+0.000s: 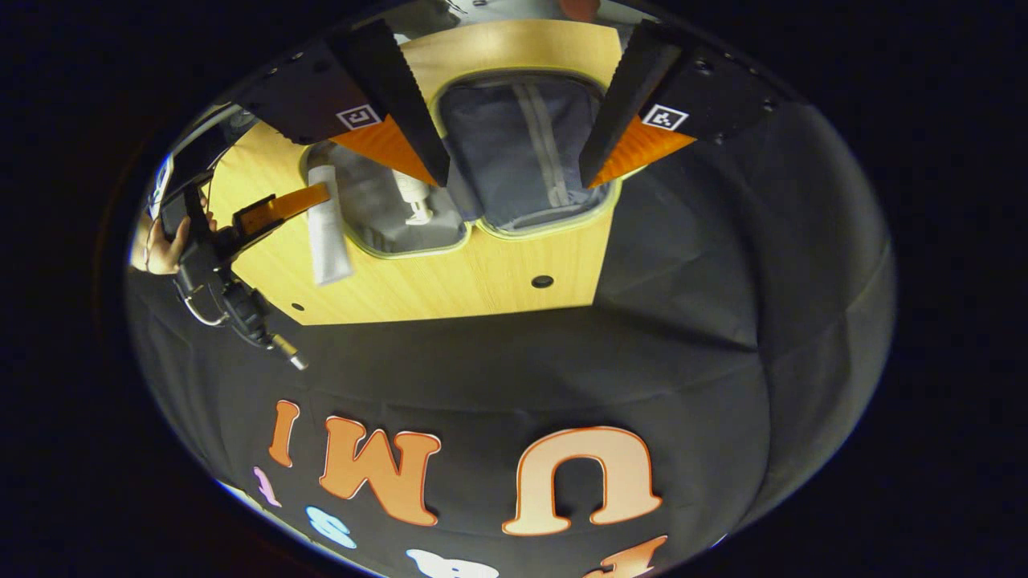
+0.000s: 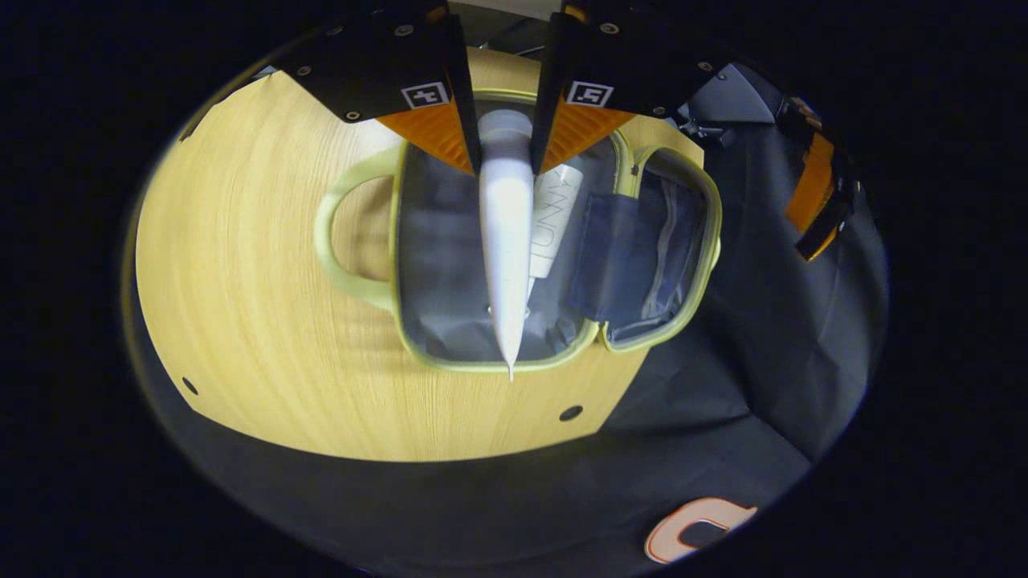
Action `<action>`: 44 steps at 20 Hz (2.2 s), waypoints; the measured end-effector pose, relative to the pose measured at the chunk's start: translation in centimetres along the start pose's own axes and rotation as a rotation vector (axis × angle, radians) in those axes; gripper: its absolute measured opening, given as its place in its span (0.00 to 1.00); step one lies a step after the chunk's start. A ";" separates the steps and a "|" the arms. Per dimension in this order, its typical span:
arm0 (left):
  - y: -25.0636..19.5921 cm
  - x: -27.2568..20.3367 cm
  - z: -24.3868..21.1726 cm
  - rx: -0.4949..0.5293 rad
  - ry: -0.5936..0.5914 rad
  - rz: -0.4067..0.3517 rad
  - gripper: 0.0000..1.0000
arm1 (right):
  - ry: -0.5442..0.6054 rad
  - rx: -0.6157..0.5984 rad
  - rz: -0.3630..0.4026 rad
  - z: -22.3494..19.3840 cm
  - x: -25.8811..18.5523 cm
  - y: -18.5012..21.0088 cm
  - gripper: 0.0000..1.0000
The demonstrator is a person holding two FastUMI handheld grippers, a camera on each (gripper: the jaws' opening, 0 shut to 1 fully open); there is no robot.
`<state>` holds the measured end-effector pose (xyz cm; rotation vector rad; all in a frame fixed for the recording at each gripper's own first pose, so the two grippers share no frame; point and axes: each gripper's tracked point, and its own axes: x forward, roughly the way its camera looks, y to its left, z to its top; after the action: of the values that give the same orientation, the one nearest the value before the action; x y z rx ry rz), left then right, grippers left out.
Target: First open the suitcase, pack the skin care products into it, and then close the suitcase.
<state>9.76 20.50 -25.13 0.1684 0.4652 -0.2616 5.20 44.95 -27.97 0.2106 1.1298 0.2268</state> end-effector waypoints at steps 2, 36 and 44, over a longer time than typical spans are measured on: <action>0.7 0.1 -1.1 -0.016 0.011 -0.007 1.00 | 0.004 0.042 -0.032 0.9 2.1 -0.5 0.23; 17.9 16.0 -17.6 -0.772 0.141 -0.202 0.98 | -0.250 0.102 -0.035 4.9 -3.9 3.2 0.96; 17.7 17.0 -17.6 -0.817 0.176 -0.151 0.14 | -0.269 0.111 -0.042 5.3 -4.3 2.4 0.96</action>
<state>22.06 37.62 -46.77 -0.6483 0.7269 -0.1874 8.11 45.79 -21.35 0.3061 0.8794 0.0948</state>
